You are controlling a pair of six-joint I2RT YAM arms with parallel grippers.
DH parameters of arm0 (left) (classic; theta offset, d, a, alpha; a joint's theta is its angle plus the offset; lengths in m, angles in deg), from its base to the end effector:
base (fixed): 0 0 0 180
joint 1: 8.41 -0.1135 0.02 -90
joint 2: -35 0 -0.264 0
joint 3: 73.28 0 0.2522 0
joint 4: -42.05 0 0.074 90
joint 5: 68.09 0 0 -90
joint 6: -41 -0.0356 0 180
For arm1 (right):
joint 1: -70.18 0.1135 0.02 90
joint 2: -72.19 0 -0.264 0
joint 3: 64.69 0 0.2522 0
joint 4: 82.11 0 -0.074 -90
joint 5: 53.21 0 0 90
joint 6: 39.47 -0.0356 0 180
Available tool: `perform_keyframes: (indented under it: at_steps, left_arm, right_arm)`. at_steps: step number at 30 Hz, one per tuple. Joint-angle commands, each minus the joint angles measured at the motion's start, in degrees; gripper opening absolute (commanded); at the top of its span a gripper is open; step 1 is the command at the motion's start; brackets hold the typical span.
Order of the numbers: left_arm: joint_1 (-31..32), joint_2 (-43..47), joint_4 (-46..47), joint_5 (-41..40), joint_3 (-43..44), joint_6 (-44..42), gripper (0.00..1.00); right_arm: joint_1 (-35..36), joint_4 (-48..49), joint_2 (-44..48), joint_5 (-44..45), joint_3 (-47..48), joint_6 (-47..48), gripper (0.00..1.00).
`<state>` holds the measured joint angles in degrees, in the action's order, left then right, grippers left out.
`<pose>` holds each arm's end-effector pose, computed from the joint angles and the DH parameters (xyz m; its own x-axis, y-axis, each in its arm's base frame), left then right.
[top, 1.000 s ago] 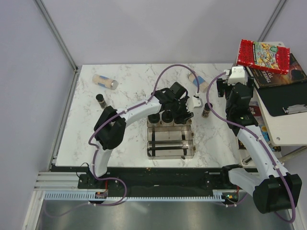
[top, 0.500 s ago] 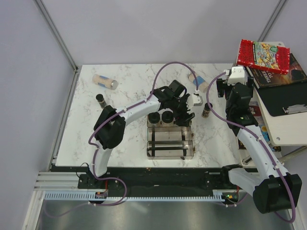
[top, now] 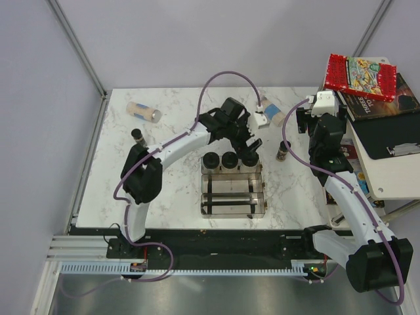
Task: Organize the condiment bottles
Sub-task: Place the bottle in the storage box, then pick up the bottle from the center of the board.
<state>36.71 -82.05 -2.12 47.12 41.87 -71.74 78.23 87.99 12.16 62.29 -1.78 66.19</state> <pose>0.3179 -0.3408 0.2638 -0.1403 0.6365 -0.7584 0.9800 0.1984 -0.0147 0.2451 0.0192 0.3419 -0.1966 -0.2739 -0.9415 0.2530 0.9135 -0.3186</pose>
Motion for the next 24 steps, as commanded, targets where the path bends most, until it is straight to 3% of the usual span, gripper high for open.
perform_keyframes:
  at_steps: [1, 11, 18, 24]
  left_arm:
    - [-7.22, 8.06, 4.48, -4.12, 6.01, 4.98, 0.99]
    - [-23.14, 15.36, 8.62, -7.98, 3.83, 9.04, 1.00]
    - [-27.98, 15.19, 11.96, -15.28, -2.41, -6.16, 0.99]
    - [-32.02, 8.97, 11.43, -20.89, -1.20, -20.57, 1.00]
  right_arm:
    - [-0.23, 0.80, 0.97, -0.36, 0.51, -0.45, 0.98]
    - [-0.23, 0.80, 0.79, -0.62, 0.51, -0.54, 0.98]
    - [-0.23, 0.80, 0.53, -0.71, 0.51, -0.46, 0.98]
    - [-0.23, 0.80, 0.09, -0.80, 0.42, -0.28, 0.98]
